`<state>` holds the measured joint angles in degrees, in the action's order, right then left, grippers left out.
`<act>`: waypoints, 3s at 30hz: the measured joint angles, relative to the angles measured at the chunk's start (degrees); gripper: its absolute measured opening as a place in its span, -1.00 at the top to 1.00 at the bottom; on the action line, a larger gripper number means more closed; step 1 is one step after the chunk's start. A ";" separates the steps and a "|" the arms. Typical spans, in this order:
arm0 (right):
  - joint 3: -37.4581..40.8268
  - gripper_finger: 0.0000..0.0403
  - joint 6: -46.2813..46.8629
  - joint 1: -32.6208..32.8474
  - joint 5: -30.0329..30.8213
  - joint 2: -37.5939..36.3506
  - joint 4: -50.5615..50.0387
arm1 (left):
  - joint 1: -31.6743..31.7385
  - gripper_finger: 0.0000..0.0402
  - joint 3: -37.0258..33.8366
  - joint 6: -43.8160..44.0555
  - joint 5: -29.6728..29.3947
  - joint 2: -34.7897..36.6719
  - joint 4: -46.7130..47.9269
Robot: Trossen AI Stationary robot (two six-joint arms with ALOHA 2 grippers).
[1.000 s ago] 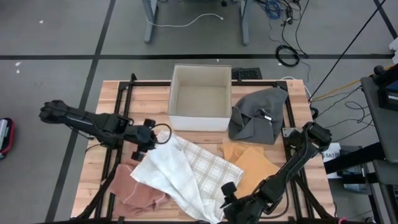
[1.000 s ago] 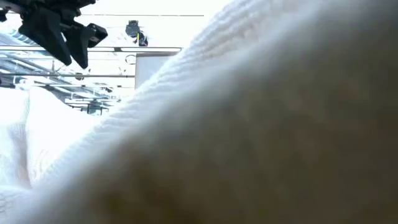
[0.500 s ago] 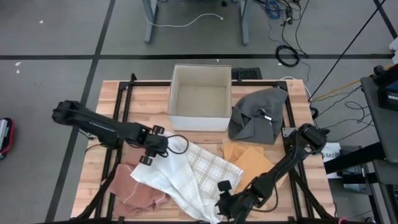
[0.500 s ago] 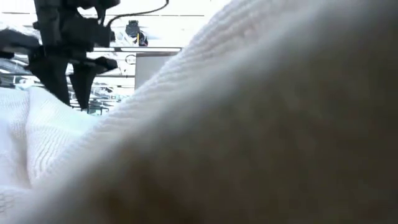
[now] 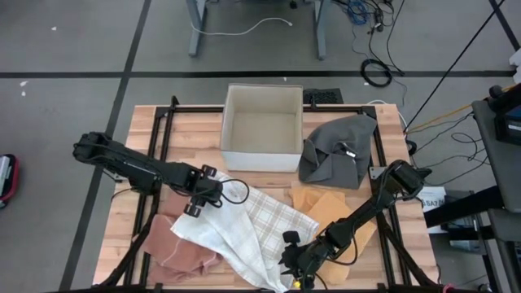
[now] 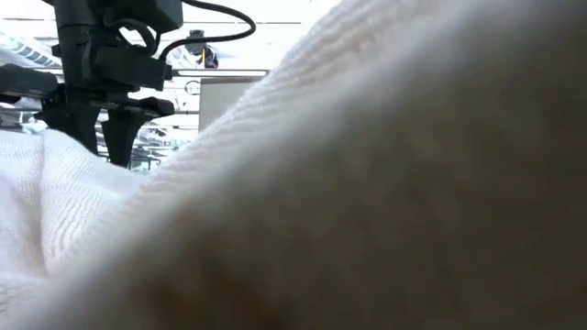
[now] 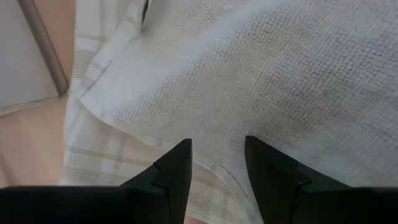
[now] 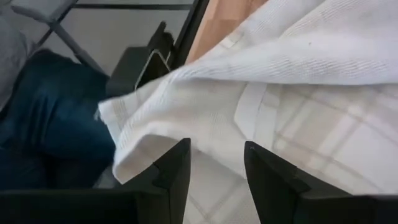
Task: Fold towel
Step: Fold the white patterned towel
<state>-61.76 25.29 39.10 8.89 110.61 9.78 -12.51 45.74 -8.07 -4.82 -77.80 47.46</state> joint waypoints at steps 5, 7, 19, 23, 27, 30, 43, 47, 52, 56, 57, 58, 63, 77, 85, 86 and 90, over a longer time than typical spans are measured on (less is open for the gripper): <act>0.04 0.32 -2.26 -0.48 -1.52 3.08 1.23 | 0.00 0.24 0.00 0.09 -0.44 0.00 0.00; 0.09 0.32 -2.25 -0.88 -1.82 3.48 0.83 | -0.04 0.24 0.00 0.07 -0.47 0.00 0.03; 0.04 0.44 -2.00 -0.76 0.58 -6.05 -14.10 | -0.28 0.24 2.36 -0.74 -0.79 1.21 -0.16; 0.02 0.50 -1.98 0.02 1.80 -9.17 -16.78 | -0.26 0.24 2.33 -1.40 -0.85 2.26 -1.52; -0.01 0.51 -2.47 0.42 1.47 -8.05 -14.49 | -0.26 0.24 2.32 -1.47 -0.85 2.56 -3.33; -0.01 0.50 -3.10 0.38 0.78 -4.72 -11.75 | -0.16 0.24 2.27 -1.48 -0.75 2.51 -4.73; 0.02 0.48 -9.62 0.21 -1.64 3.32 0.83 | 0.00 0.24 2.21 -3.00 3.80 1.89 -6.47; 0.00 0.48 -12.75 0.02 -1.55 3.34 3.61 | 0.44 0.24 2.19 -3.17 2.24 0.47 -6.83; 0.00 0.48 -12.93 -0.85 -1.47 3.34 3.72 | 2.92 0.24 2.19 -2.97 -2.26 -1.39 -7.99; 0.00 0.48 -12.94 -1.15 -1.37 3.34 3.72 | 6.48 0.24 2.16 -3.00 -3.29 -2.38 -10.52; 0.00 0.48 -12.91 -1.19 -1.37 3.34 3.71 | 7.52 0.24 2.16 -3.00 -3.23 -2.58 -10.53; 0.00 0.48 -12.82 -1.19 -1.37 3.34 3.70 | 8.49 0.24 2.16 -2.97 -2.98 -2.76 -10.49; 0.00 0.48 -12.67 -1.28 -1.33 3.34 3.70 | 14.51 0.24 2.18 -2.89 7.01 -4.58 -9.55; 0.00 0.48 -12.06 -1.26 -1.23 3.38 3.15 | 18.33 0.54 2.16 -8.22 9.32 -10.95 -8.55; 0.00 0.48 -12.06 -1.30 -1.17 3.38 2.52 | 15.97 0.98 2.16 -10.34 8.10 -6.62 -8.55; 0.00 0.48 -12.06 -1.34 -1.17 3.38 2.46 | 15.59 0.98 2.16 -10.36 7.34 -5.67 -8.55; 0.00 0.48 -12.06 -1.50 -1.13 3.38 2.37 | 13.93 0.99 2.16 -10.09 5.84 -1.39 -8.76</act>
<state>-61.76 13.23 37.60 7.76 113.99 12.14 1.42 47.90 -18.16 1.01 -79.19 38.70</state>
